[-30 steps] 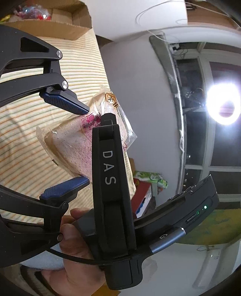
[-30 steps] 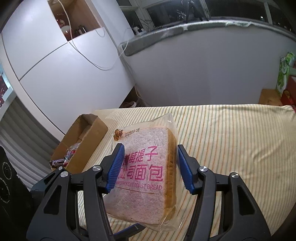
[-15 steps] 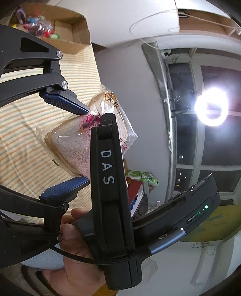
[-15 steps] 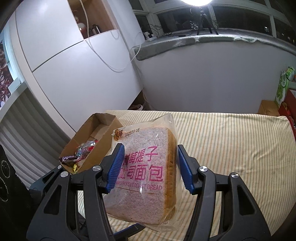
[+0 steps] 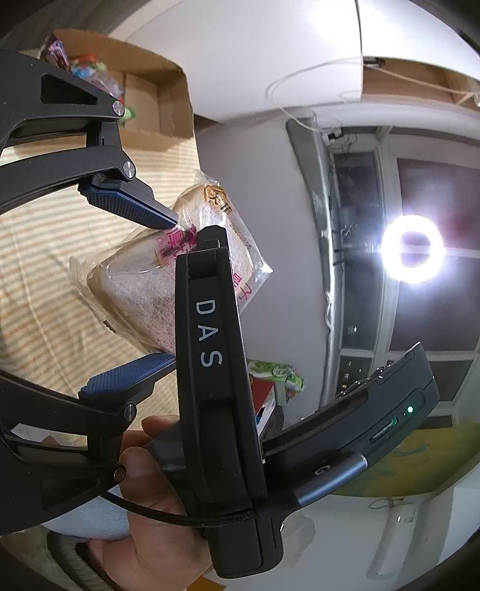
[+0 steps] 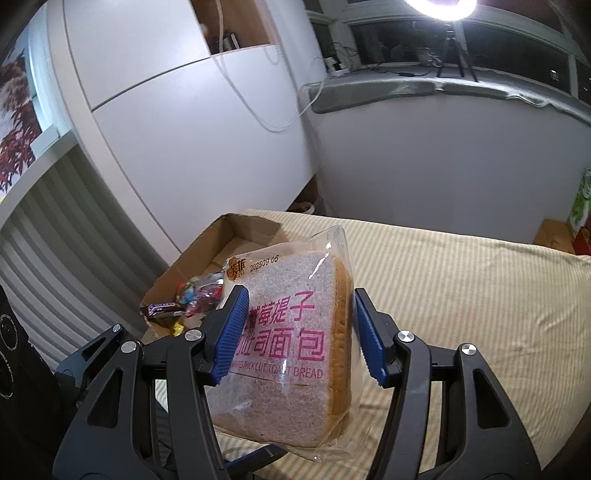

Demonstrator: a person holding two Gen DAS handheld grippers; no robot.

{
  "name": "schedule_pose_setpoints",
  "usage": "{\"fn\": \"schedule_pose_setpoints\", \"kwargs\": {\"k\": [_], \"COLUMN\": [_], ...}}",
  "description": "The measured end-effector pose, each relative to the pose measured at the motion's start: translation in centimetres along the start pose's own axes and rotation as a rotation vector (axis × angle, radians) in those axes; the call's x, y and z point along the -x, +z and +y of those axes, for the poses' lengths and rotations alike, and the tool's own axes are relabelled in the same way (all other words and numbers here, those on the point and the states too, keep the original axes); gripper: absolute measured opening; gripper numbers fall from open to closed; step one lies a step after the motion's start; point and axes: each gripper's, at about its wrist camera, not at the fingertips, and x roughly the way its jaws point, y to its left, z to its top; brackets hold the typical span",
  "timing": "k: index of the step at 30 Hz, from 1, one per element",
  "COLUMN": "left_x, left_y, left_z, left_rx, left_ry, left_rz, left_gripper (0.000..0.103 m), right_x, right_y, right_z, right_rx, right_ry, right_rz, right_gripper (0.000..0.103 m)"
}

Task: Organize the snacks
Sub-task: 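Lift the bread bag with the right tool and carry it over the box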

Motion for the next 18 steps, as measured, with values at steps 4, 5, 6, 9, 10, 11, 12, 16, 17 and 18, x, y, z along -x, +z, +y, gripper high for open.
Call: {"fn": "schedule_pose_setpoints", "kwargs": {"k": [4, 5, 6, 9, 10, 11, 12, 16, 17, 18], "left_x": [1.2, 1.3, 1.6, 2.3, 2.5, 2.8, 3.1, 3.7, 3.8, 4.0], "left_y": [-0.6, -0.5, -0.6, -1.0, -1.1, -1.3, -1.5, -2.4, -2.7, -2.9], "left_z": [1.4, 1.9, 2.4, 3.9, 4.4, 5.2, 5.8, 8.3, 9.1, 10.0], "left_rx": [0.016, 0.021, 0.027, 0.047, 0.053, 0.065, 0.075, 0.106, 0.113, 0.121], "left_ry": [0.029, 0.039, 0.049, 0.080, 0.088, 0.102, 0.113, 0.155, 0.165, 0.176], "left_rz": [-0.004, -0.005, -0.006, -0.008, -0.008, -0.008, -0.006, 0.002, 0.006, 0.008], "left_gripper": [0.069, 0.069, 0.069, 0.069, 0.069, 0.069, 0.069, 0.069, 0.069, 0.069], "right_x": [-1.4, -1.9, -2.4, -4.1, -5.0, -5.6, -6.4, -9.5, -10.4, -11.1], "right_y": [0.5, 0.7, 0.9, 1.3, 1.5, 1.6, 1.8, 2.2, 2.3, 2.4], "right_z": [2.1, 2.7, 3.4, 5.2, 6.0, 6.6, 7.3, 9.3, 9.8, 10.3], "right_rx": [0.026, 0.034, 0.043, 0.062, 0.071, 0.077, 0.082, 0.096, 0.099, 0.101], "right_ry": [0.027, 0.035, 0.044, 0.073, 0.085, 0.094, 0.107, 0.152, 0.163, 0.170], "right_rz": [0.009, 0.013, 0.017, 0.030, 0.038, 0.043, 0.048, 0.074, 0.081, 0.087], "right_gripper": [0.059, 0.059, 0.059, 0.059, 0.059, 0.059, 0.059, 0.059, 0.059, 0.059]}}
